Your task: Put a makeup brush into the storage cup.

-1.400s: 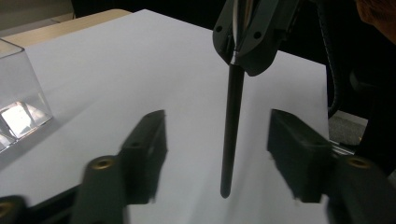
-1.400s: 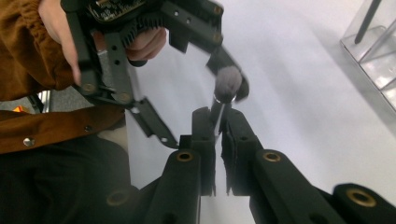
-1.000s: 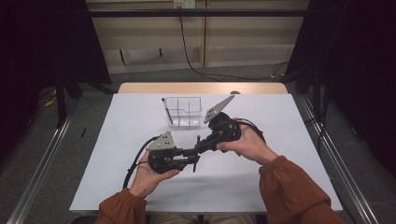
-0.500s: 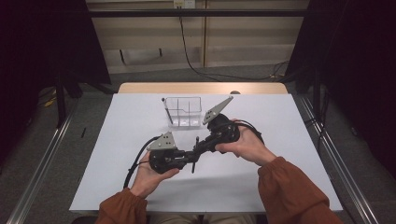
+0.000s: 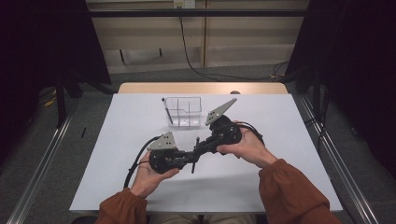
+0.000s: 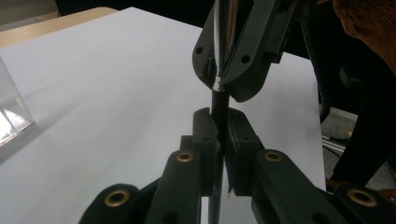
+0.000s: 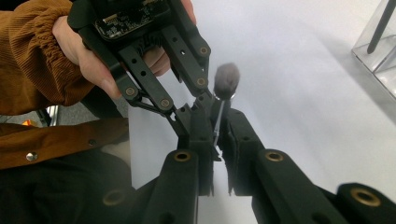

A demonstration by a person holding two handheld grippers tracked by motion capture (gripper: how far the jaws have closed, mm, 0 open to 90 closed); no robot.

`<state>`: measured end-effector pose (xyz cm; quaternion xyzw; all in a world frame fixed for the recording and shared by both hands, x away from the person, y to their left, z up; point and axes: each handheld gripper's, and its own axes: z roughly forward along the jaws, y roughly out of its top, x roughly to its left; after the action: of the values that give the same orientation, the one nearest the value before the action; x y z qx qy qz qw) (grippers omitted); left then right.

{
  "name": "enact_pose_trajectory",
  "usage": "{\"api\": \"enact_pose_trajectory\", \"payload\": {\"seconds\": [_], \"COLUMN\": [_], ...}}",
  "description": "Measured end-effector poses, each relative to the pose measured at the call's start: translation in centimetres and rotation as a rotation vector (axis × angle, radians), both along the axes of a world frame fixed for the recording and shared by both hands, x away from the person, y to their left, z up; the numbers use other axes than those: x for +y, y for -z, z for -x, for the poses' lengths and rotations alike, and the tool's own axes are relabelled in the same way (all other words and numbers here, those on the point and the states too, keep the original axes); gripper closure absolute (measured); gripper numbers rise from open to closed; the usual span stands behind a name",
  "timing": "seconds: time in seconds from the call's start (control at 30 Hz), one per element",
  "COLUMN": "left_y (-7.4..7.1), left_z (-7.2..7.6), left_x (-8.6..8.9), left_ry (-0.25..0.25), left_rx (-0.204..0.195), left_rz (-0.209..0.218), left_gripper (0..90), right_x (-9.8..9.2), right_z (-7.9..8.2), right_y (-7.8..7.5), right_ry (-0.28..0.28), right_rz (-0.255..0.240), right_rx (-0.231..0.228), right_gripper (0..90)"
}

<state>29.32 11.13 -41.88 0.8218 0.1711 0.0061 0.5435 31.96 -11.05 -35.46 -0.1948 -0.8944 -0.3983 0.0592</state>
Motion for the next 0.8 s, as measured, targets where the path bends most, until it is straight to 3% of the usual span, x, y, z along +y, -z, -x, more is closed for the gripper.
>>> {"api": "enact_pose_trajectory", "payload": {"seconds": [0.27,0.43,0.8], "left_y": [-0.1,-0.1,-0.2], "left_z": [-0.2,-0.3,-0.5], "left_x": [0.3,0.4,1.2], "left_ry": [-0.015,-0.025,-0.068], "left_rx": [0.001,0.001,0.016], "left_rz": [0.007,0.006,0.005], "left_gripper": [84.1,84.1,84.1], "right_x": [-0.4,-0.7,-1.9], "right_z": [-0.1,0.1,0.7], "right_y": [0.1,0.1,1.0], "right_ry": [0.023,0.030,0.091], "right_rz": [-0.030,-0.063,-0.133], "right_rx": [-0.010,-0.048,-0.087], "right_gripper": [76.9,70.8,40.0]}}
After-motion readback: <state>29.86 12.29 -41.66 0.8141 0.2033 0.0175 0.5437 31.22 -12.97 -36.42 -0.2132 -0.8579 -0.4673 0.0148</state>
